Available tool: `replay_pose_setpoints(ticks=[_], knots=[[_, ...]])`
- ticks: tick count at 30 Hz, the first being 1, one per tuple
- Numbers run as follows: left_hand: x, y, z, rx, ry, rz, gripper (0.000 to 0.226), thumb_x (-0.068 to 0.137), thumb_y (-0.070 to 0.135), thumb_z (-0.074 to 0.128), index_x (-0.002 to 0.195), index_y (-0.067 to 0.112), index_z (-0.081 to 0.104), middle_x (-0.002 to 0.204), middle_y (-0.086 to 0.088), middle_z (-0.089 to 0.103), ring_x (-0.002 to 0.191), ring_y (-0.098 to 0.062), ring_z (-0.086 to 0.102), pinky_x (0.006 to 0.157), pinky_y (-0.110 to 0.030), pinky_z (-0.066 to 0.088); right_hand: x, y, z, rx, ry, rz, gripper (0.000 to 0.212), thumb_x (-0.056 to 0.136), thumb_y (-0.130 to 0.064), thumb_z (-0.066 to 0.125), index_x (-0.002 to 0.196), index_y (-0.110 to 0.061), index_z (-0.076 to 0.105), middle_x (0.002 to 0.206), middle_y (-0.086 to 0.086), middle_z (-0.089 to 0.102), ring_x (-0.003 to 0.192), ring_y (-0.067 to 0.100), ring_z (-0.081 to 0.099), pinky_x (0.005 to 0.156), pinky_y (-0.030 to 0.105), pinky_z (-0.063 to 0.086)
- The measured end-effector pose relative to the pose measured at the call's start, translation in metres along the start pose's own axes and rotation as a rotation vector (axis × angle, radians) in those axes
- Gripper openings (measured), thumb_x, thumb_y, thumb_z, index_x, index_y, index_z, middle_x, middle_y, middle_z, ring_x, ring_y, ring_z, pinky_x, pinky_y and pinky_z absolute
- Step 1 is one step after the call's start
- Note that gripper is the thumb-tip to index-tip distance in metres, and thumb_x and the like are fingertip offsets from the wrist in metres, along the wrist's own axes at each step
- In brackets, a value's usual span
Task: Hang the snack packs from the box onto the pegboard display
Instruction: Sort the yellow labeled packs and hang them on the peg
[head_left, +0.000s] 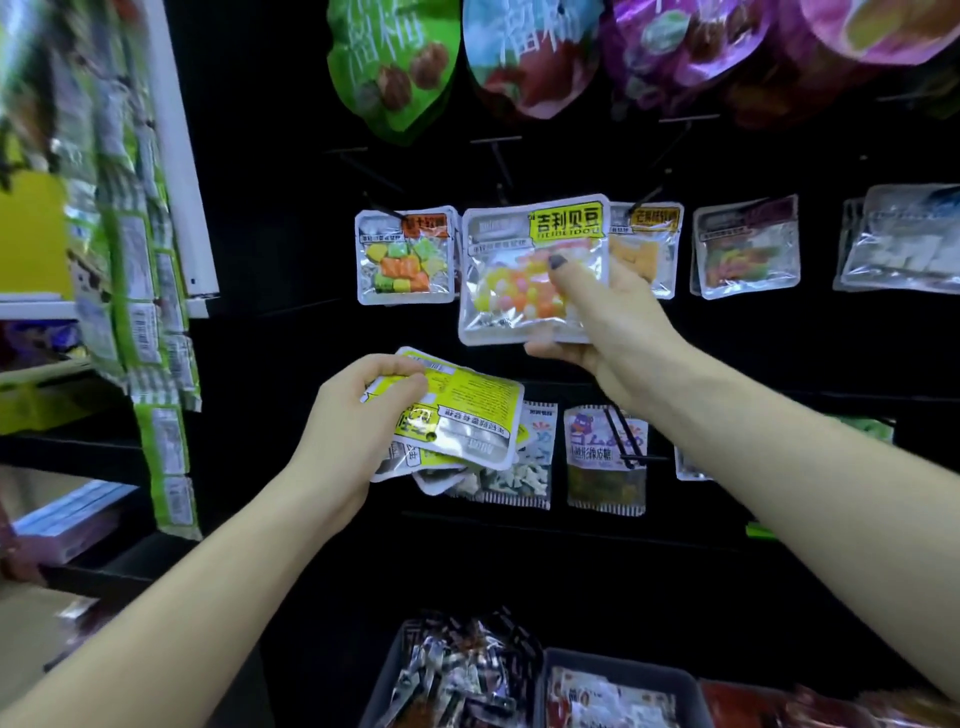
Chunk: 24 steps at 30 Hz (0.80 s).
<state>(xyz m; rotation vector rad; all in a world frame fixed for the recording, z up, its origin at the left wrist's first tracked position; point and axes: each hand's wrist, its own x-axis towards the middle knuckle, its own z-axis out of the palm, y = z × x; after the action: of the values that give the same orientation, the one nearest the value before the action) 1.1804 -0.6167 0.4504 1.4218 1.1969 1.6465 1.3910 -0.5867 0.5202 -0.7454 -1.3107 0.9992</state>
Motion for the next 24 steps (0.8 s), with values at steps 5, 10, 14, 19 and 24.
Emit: replay_pose_setpoints(ticks=[5, 10, 14, 19, 24], knots=[[0.011, -0.001, -0.003, -0.007, 0.019, 0.005, 0.013, 0.094, 0.021, 0.074, 0.087, 0.032, 0.078, 0.113, -0.012, 0.075, 0.11, -0.042, 0.07, 0.101, -0.064, 0.053, 0.041, 0.003, 0.018, 0.09, 0.006, 0.072, 0.044, 0.103, -0.029, 0.063, 0.142, -0.014, 0.05, 0.147, 0.004, 0.052, 0.123, 0.03, 0.062, 0.066, 0.034, 0.063], [0.018, -0.004, -0.005, 0.012, 0.027, 0.023, 0.013, 0.094, 0.024, 0.074, 0.086, 0.034, 0.078, 0.116, -0.004, 0.074, 0.102, -0.032, 0.069, 0.084, -0.047, 0.056, 0.055, 0.004, 0.025, 0.138, 0.019, 0.109, 0.051, 0.102, -0.029, 0.063, 0.146, -0.01, 0.046, 0.147, 0.012, 0.052, 0.12, 0.034, 0.065, 0.065, 0.033, 0.063], [0.02, 0.0, -0.006, -0.019, 0.019, 0.02, 0.005, 0.083, 0.033, 0.078, 0.088, 0.033, 0.078, 0.118, -0.01, 0.073, 0.108, -0.046, 0.068, 0.09, -0.058, 0.058, 0.059, 0.004, 0.026, 0.143, 0.026, 0.111, 0.05, 0.103, -0.03, 0.063, 0.145, -0.01, 0.045, 0.146, 0.011, 0.049, 0.104, 0.032, 0.072, 0.066, 0.032, 0.062], [0.019, -0.001, -0.006, -0.024, -0.015, 0.034, 0.01, 0.08, 0.034, 0.077, 0.09, 0.032, 0.078, 0.115, -0.005, 0.075, 0.111, -0.039, 0.07, 0.102, -0.065, 0.053, 0.06, 0.0, 0.029, 0.118, 0.036, 0.098, 0.051, 0.103, -0.03, 0.062, 0.146, -0.011, 0.044, 0.146, 0.008, 0.047, 0.108, 0.028, 0.068, 0.066, 0.032, 0.062], [0.018, -0.005, -0.009, -0.017, -0.025, 0.031, 0.005, 0.09, 0.026, 0.077, 0.092, 0.031, 0.078, 0.112, 0.0, 0.076, 0.113, -0.034, 0.07, 0.105, -0.063, 0.051, 0.061, -0.001, 0.031, 0.101, 0.035, 0.111, 0.017, 0.104, -0.03, 0.059, 0.113, -0.017, 0.054, 0.138, 0.009, 0.058, 0.102, 0.026, 0.07, 0.062, 0.03, 0.061]])
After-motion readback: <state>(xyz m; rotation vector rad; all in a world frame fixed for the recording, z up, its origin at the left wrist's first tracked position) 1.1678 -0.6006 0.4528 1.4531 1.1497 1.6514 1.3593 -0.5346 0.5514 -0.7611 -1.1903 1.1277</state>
